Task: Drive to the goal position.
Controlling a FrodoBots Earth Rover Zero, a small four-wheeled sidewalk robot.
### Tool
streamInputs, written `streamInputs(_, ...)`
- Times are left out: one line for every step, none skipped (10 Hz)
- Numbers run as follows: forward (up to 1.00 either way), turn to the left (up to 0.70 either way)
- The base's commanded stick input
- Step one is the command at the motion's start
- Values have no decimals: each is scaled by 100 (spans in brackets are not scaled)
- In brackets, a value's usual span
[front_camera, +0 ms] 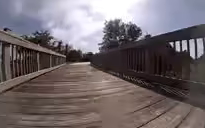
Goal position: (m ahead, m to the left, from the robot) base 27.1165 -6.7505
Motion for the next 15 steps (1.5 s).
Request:
streamInputs(85, 0)
streamInputs(85, 0)
streamInputs(85, 0)
streamInputs(85, 0)
streamInputs(85, 0)
streamInputs(85, 0)
streamInputs(85, 0)
streamInputs(85, 0)
streamInputs(85, 0)
streamInputs(85, 0)
streamInputs(85, 0)
streamInputs(85, 0)
streamInputs(85, 0)
streamInputs(85, 0)
streamInputs(85, 0)
